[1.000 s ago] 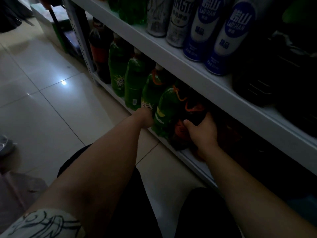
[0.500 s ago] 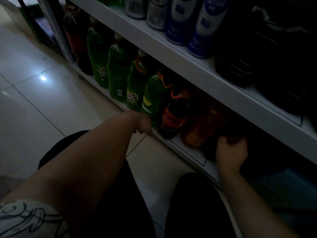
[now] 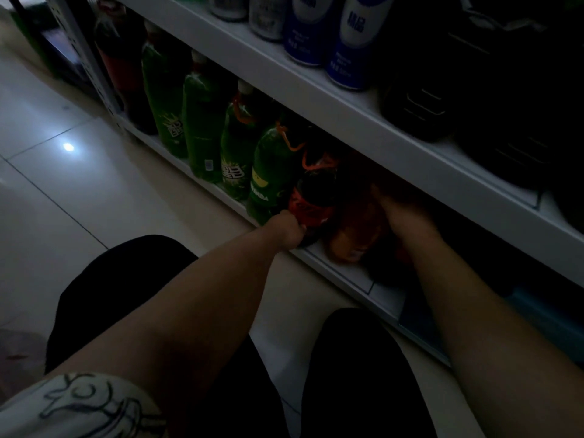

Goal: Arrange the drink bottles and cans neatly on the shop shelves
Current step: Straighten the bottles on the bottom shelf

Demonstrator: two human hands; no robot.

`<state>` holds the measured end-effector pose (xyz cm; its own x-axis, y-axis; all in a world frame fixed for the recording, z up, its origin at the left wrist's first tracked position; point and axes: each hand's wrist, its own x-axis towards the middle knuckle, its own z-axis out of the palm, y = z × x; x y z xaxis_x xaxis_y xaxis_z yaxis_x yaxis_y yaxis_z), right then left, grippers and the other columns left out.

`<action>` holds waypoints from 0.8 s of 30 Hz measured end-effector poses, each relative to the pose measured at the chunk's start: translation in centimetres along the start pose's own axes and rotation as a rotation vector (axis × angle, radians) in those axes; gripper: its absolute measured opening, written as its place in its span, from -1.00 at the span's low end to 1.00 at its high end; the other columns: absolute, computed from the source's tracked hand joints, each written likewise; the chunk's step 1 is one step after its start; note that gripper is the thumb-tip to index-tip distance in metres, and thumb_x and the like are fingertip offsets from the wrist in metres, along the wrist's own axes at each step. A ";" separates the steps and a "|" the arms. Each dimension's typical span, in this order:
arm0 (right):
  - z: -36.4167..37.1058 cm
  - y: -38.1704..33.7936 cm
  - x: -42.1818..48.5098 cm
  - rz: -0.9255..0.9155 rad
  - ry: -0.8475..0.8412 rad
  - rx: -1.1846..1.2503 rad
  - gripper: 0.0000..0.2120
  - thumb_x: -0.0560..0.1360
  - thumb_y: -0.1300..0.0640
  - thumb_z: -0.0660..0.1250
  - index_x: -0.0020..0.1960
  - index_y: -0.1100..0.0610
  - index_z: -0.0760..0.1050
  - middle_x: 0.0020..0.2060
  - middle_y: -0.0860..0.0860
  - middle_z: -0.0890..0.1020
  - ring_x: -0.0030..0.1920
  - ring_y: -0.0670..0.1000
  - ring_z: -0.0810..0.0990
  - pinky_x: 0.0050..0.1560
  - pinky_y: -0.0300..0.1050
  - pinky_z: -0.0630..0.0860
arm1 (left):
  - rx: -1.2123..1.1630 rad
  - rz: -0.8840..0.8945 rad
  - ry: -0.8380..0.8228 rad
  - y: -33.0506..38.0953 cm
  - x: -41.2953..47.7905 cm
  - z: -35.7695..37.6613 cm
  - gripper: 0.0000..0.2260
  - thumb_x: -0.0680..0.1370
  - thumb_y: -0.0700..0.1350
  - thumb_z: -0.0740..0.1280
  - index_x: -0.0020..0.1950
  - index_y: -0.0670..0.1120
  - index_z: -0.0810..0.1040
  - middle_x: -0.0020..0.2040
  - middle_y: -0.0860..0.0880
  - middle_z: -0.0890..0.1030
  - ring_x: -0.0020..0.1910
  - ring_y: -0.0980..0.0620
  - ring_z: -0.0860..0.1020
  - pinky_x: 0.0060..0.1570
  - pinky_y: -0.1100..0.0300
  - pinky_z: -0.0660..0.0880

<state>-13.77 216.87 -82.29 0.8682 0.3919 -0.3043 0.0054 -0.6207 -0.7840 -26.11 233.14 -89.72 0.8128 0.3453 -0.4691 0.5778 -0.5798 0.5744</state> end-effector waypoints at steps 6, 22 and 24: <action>0.8 -0.9 -0.9 0.063 -0.002 0.046 -0.66 0.49 -0.10 0.34 0.20 0.03 0.53 0.30 0.04 0.51 0.25 0.07 0.49 0.28 -0.20 0.28 | 0.091 -0.029 -0.051 0.3 -0.3 0.3 -0.61 0.66 0.01 0.09 0.41 -0.18 0.38 0.35 -0.21 0.43 0.30 -0.16 0.41 0.18 0.14 0.32; -0.8 -0.1 -2.3 0.103 -0.062 -0.016 -0.68 0.42 -0.04 0.43 0.11 0.06 0.57 0.12 0.07 0.62 0.00 0.03 0.59 0.12 -0.07 0.49 | 0.387 0.010 -0.286 -0.3 -0.8 0.0 -0.55 0.56 0.08 0.28 0.36 -0.12 0.43 0.25 -0.14 0.50 0.12 -0.10 0.50 0.09 0.06 0.47; -0.8 -0.4 -2.0 0.115 -0.071 0.031 -0.59 0.37 -0.13 0.46 0.14 0.05 0.58 0.13 0.07 0.62 0.06 0.04 0.60 0.21 -0.02 0.49 | 0.233 0.054 -0.292 0.9 -1.0 0.8 -0.53 0.54 0.08 0.33 0.36 -0.14 0.44 0.18 -0.14 0.53 0.02 -0.05 0.50 0.01 0.09 0.47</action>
<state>-15.13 215.76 -80.94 0.8249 0.3675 -0.4296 -0.1084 -0.6430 -0.7581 -26.47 231.65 -89.27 0.7671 0.1046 -0.6330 0.4753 -0.7554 0.4511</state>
